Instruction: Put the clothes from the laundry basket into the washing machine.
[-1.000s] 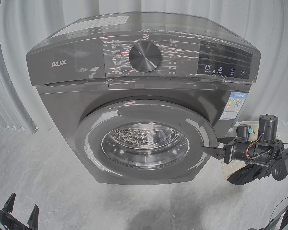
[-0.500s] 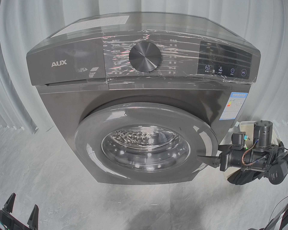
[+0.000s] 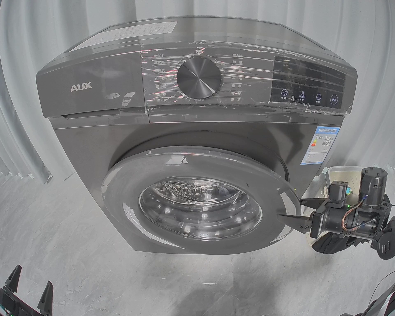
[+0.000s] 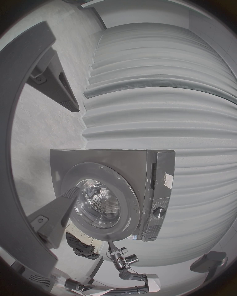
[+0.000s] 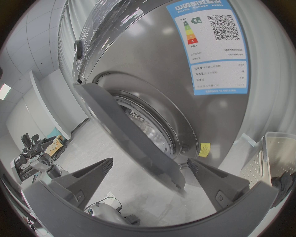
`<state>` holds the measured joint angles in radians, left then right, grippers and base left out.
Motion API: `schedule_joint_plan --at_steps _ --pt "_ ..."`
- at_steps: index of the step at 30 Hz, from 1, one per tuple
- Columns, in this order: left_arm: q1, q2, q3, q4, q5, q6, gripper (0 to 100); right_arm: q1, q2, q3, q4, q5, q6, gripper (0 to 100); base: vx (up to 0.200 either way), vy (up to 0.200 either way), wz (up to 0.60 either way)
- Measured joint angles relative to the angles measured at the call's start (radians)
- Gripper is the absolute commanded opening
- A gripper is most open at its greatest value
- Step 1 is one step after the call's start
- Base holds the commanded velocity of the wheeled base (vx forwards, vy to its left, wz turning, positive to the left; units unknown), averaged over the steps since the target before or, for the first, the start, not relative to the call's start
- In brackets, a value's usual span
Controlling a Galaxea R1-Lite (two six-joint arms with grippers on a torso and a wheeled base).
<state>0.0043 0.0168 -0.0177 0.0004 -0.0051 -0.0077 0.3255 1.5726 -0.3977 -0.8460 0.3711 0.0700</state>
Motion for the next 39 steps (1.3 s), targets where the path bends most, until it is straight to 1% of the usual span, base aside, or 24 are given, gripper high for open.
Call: schedule_joint_plan --at_steps 3,8,18,21,24,28,33,39 --pt "0.0 0.0 0.0 0.0 -0.001 0.0 100 0.011 0.024 -0.026 -0.001 -0.001 0.001 100 -0.2 0.0 0.0" --pt "0.0 0.0 0.0 0.0 -0.001 -0.001 100 0.034 0.055 -0.031 -0.002 -0.004 0.001 100 0.0 0.0 0.0" --pt "0.0 0.0 0.0 0.0 -0.001 0.0 100 0.067 -0.007 0.073 0.001 -0.001 -0.004 100 0.0 0.0 0.0" --pt "0.0 0.0 0.0 0.0 -0.001 0.0 100 0.064 -0.022 0.074 0.0 -0.009 -0.004 100 -0.2 0.0 0.0" --pt "0.0 0.0 0.0 0.0 -0.001 0.0 100 0.061 -0.022 0.055 -0.002 -0.03 -0.002 100 -0.2 0.0 0.0" --pt "0.0 0.0 0.0 0.0 -0.001 0.0 100 0.068 0.0 0.039 -0.001 -0.038 -0.004 100 0.0 0.0 0.0" --pt "0.0 0.0 0.0 0.0 -0.001 0.0 100 0.107 0.013 0.057 -0.001 -0.034 -0.004 100 0.0 0.0 0.0" --pt "0.0 0.0 0.0 0.0 -0.001 0.0 100 0.162 -0.009 0.115 0.0 -0.033 -0.002 100 0.0 0.0 0.0"
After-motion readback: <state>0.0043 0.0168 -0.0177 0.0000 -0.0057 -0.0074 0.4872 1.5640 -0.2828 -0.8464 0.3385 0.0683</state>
